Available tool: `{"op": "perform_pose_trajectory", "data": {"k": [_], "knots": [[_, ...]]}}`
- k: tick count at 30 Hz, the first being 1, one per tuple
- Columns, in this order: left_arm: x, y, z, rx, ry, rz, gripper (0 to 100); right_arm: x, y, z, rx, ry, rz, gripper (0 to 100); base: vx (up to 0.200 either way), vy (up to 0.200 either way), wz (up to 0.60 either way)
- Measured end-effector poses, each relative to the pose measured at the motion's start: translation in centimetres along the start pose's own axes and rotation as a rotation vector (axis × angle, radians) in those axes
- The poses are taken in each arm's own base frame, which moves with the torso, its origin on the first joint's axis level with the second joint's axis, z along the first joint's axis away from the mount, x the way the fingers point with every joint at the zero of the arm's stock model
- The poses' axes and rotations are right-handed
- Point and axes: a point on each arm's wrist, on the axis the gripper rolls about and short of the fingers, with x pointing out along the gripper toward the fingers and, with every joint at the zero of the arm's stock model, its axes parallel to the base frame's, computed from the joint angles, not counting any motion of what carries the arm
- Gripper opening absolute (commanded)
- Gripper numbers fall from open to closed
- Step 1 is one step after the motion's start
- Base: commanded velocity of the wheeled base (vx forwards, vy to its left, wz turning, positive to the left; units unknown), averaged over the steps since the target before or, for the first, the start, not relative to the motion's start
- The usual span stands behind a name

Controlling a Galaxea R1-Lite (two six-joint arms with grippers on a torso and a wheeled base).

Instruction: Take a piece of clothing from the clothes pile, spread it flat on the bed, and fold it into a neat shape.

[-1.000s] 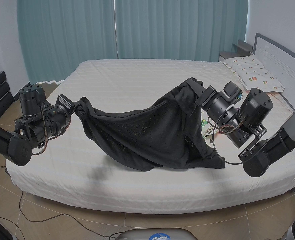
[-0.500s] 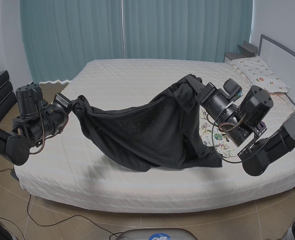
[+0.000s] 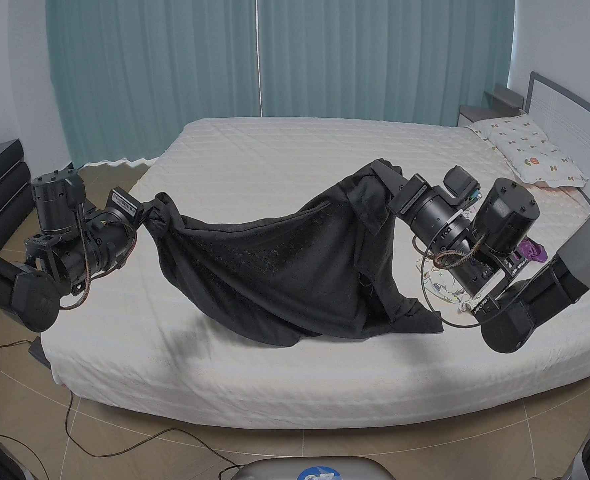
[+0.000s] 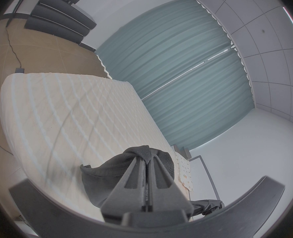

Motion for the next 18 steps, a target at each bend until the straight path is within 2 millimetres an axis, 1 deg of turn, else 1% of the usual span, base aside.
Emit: {"op": "perform_pose_trajectory", "data": {"k": [1,8,13,18], "knots": [[0.1,0.1,-0.1,0.000,0.003,0.002,0,0.0,-0.1,0.0,0.000,0.000,-0.004,0,0.000,0.000,0.00],[0.6,0.5,-0.6,-0.001,0.043,0.003,0,-0.1,-1.0,0.0,-0.001,0.000,-0.027,0,0.200,0.000,0.00],[0.8,0.6,-0.7,0.000,0.044,0.004,0,-0.1,-1.4,0.0,-0.003,0.000,-0.041,0,0.200,0.000,0.00],[0.9,0.5,-0.6,0.004,0.039,-0.002,0,-0.2,-1.7,0.4,-0.008,-0.014,-0.053,0,0.200,0.000,0.00]]}}
